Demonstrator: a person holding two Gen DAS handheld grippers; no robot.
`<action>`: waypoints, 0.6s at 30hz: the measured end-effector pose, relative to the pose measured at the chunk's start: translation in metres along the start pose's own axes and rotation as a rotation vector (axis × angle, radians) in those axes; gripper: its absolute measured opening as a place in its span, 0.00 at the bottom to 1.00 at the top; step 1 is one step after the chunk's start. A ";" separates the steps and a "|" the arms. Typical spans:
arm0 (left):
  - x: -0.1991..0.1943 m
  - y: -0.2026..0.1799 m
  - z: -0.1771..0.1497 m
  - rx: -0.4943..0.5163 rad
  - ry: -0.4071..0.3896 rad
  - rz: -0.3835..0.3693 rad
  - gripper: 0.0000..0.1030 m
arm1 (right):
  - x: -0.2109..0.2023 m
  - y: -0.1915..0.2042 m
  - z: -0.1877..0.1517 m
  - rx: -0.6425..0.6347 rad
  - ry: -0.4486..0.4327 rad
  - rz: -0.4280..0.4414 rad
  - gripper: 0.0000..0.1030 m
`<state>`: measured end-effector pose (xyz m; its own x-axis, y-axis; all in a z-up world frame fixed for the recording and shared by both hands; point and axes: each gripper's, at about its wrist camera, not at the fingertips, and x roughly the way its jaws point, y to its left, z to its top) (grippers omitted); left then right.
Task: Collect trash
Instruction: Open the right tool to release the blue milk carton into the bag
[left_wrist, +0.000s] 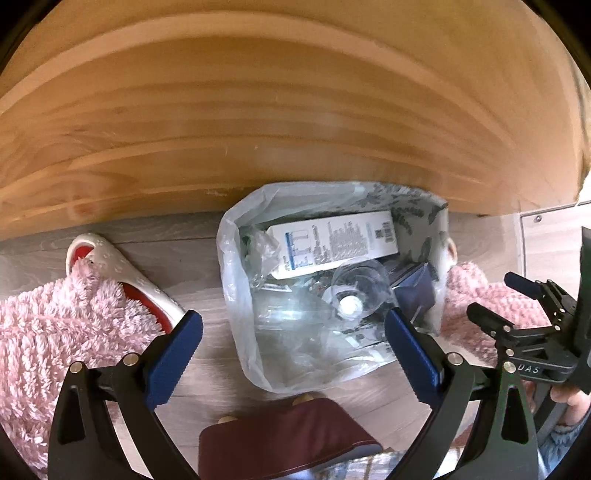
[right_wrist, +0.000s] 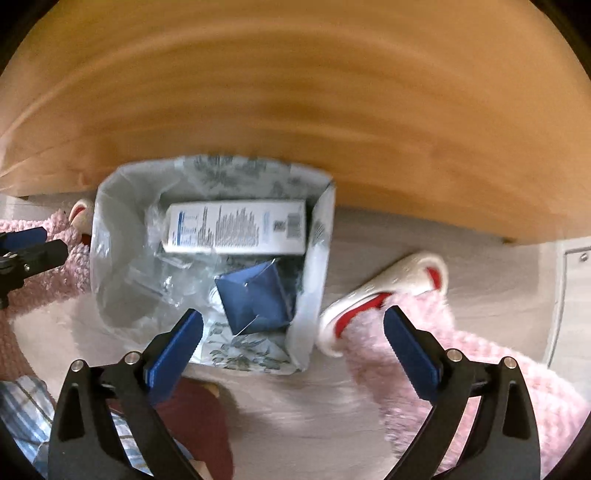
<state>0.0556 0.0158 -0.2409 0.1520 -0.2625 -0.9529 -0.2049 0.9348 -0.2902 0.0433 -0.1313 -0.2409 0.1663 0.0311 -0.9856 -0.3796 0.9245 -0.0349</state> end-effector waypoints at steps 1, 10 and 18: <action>-0.004 0.000 -0.002 0.002 -0.013 -0.008 0.93 | -0.009 0.001 -0.002 0.006 -0.029 -0.005 0.91; -0.032 0.001 -0.008 0.000 -0.117 -0.011 0.93 | -0.048 0.020 -0.011 -0.054 -0.122 -0.021 0.91; -0.052 -0.003 -0.012 0.028 -0.180 -0.015 0.93 | -0.064 0.035 -0.010 -0.079 -0.176 -0.013 0.91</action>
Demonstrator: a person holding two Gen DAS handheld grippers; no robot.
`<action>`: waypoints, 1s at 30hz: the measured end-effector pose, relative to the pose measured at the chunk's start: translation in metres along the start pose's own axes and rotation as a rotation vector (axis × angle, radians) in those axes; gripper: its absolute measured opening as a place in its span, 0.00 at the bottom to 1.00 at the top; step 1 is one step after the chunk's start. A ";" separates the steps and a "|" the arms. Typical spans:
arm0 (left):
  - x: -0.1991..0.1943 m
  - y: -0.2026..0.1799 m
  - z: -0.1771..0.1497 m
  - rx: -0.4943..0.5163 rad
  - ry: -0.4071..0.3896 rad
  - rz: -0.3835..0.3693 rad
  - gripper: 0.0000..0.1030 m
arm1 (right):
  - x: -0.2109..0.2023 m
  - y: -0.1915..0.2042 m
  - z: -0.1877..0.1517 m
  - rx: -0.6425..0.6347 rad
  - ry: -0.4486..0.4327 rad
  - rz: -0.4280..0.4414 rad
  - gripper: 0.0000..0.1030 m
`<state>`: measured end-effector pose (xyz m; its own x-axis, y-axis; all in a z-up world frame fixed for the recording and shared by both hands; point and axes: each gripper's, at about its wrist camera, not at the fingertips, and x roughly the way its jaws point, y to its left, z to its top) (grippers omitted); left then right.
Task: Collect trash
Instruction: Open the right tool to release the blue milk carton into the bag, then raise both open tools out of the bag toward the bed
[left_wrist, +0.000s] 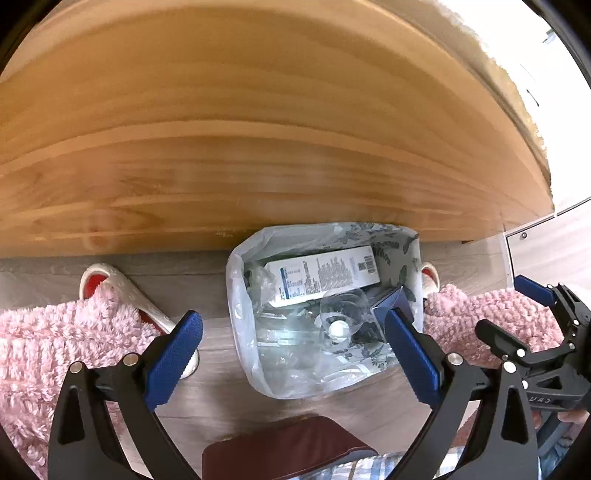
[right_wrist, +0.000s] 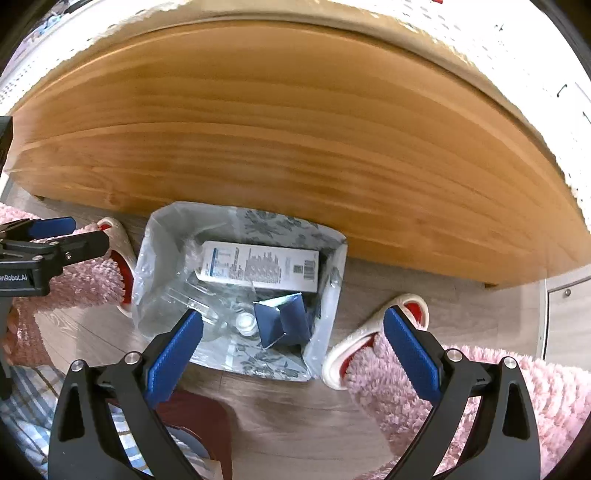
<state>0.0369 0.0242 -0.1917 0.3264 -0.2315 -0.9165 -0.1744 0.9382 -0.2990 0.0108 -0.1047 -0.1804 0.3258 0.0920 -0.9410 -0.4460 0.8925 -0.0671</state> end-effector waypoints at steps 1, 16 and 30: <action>-0.001 0.000 0.000 -0.001 -0.005 -0.002 0.93 | 0.001 0.001 0.000 -0.002 0.000 0.000 0.91; -0.014 0.006 0.014 -0.028 -0.088 -0.060 0.93 | 0.002 -0.013 0.010 0.096 -0.008 -0.085 0.91; -0.045 -0.004 0.019 0.008 -0.228 -0.021 0.93 | -0.038 -0.018 0.019 0.138 -0.257 -0.032 0.91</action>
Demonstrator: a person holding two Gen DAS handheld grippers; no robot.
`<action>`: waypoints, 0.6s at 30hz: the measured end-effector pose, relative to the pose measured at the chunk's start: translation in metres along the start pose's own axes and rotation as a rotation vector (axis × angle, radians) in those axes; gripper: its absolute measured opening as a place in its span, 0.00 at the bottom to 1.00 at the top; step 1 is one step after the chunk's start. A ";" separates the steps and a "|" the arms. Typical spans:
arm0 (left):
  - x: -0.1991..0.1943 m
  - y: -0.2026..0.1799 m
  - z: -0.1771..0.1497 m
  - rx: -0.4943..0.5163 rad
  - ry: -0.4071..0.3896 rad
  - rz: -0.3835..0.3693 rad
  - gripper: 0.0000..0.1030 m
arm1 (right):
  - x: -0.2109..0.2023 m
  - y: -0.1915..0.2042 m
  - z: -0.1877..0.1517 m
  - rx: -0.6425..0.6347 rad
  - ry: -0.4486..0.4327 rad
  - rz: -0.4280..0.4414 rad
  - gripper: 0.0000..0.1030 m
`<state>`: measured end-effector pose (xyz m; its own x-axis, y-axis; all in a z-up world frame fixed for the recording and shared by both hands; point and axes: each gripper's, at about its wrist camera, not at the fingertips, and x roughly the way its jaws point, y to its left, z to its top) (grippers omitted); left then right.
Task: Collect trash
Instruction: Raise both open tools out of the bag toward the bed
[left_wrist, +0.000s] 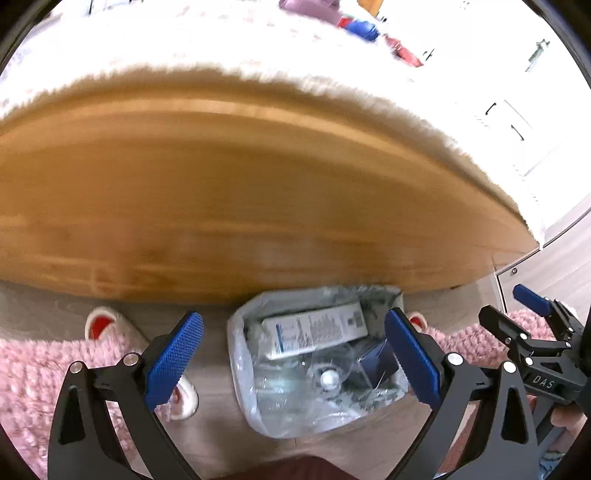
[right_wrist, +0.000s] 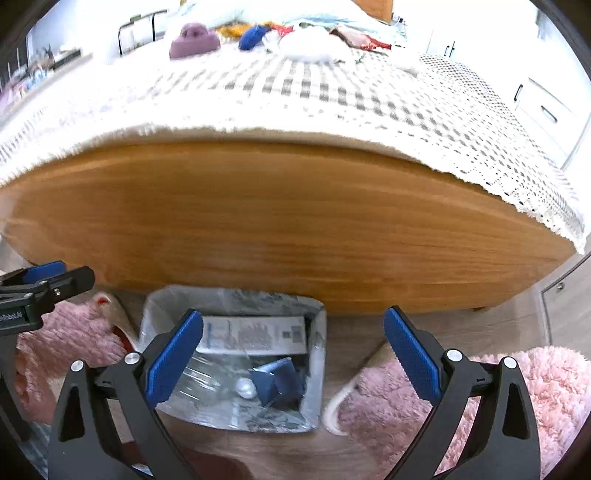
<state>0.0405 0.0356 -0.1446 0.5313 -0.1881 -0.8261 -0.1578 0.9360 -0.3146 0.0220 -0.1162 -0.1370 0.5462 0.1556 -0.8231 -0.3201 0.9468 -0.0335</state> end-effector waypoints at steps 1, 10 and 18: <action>-0.004 -0.003 0.002 0.012 -0.016 -0.004 0.93 | -0.004 -0.001 0.001 0.005 -0.022 0.008 0.91; -0.055 -0.031 0.014 0.134 -0.161 -0.024 0.93 | -0.033 -0.011 0.010 0.048 -0.191 0.036 0.91; -0.095 -0.042 0.022 0.166 -0.266 -0.024 0.93 | -0.056 -0.026 0.018 0.094 -0.302 0.038 0.91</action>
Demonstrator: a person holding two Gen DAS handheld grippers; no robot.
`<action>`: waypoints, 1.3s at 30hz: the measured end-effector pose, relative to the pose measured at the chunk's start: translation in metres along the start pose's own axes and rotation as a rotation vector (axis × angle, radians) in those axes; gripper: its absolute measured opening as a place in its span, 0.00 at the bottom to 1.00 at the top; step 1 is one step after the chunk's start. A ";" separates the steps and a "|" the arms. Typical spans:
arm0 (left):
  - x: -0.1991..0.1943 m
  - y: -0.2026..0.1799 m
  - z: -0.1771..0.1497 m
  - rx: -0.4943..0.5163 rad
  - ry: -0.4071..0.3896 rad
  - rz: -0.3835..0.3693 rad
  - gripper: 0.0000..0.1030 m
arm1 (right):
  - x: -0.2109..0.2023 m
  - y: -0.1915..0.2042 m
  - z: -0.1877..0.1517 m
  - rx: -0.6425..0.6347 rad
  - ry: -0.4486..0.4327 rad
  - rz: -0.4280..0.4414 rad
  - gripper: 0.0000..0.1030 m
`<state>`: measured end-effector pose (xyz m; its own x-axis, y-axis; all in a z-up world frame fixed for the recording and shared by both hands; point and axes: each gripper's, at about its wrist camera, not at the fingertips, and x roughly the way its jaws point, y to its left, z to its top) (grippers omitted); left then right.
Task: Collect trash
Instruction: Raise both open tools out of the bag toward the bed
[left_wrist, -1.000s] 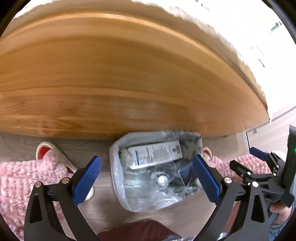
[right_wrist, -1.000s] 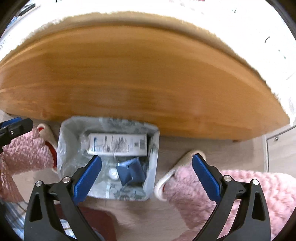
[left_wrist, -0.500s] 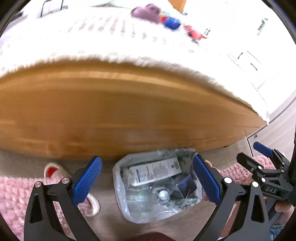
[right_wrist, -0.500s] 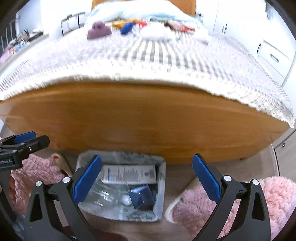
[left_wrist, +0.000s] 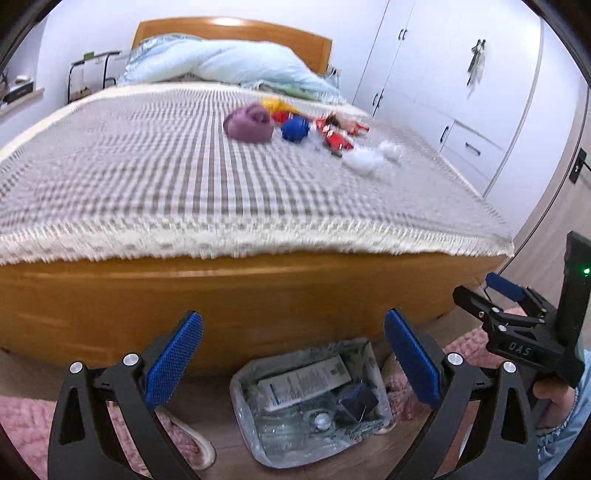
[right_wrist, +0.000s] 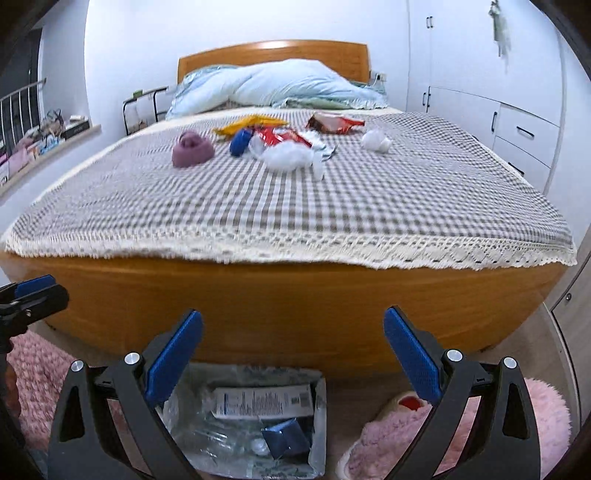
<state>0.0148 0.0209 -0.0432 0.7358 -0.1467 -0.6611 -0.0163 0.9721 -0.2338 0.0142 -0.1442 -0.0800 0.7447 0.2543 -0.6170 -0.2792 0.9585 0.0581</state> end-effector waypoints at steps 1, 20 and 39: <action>-0.002 -0.001 0.002 0.005 -0.012 0.002 0.93 | -0.001 -0.001 0.002 0.006 -0.009 -0.001 0.91; -0.020 -0.021 0.047 0.089 -0.185 -0.032 0.93 | -0.024 -0.016 0.033 0.032 -0.256 0.001 0.91; 0.015 -0.006 0.105 0.033 -0.359 -0.064 0.93 | -0.006 -0.015 0.074 0.034 -0.439 0.021 0.91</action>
<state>0.0971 0.0321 0.0236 0.9254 -0.1396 -0.3523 0.0548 0.9692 -0.2400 0.0584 -0.1508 -0.0194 0.9282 0.2970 -0.2241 -0.2820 0.9545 0.0971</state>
